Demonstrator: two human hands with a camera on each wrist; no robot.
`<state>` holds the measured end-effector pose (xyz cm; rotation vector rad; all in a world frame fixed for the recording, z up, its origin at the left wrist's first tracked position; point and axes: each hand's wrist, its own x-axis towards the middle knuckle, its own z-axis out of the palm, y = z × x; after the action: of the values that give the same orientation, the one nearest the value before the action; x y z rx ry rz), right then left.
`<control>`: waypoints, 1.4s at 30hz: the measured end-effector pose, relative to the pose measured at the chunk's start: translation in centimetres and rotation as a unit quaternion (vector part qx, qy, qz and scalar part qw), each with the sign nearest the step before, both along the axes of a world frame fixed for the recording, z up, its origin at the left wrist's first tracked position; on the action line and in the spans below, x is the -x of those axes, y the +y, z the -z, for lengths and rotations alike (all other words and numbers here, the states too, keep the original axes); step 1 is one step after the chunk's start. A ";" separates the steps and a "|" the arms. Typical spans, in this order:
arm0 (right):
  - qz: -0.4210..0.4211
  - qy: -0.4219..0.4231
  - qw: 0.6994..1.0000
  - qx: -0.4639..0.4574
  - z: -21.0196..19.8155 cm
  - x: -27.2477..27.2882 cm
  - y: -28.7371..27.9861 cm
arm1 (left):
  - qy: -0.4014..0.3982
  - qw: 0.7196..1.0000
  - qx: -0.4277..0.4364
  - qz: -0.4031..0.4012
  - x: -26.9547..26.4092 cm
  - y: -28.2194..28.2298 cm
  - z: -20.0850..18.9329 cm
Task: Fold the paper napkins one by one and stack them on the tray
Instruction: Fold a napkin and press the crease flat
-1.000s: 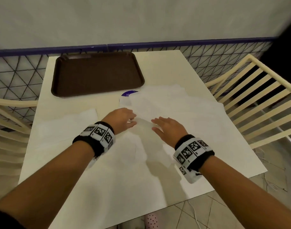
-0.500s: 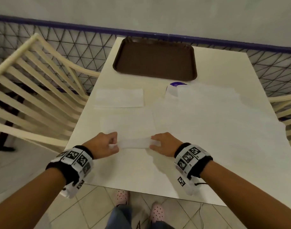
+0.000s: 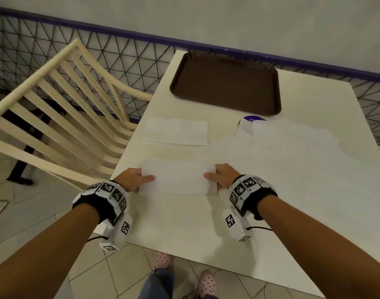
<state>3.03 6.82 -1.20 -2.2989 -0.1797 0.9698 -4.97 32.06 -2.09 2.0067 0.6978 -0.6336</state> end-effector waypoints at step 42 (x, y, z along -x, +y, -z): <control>0.078 -0.166 0.981 0.060 0.0 1.0 2.3 | -0.057 0.876 -0.377 0.294 -0.3 -7.0 -0.2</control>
<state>2.04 9.15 -1.22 -2.5315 -0.0774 0.5269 -4.69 25.09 -1.85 3.0140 0.2442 -0.6268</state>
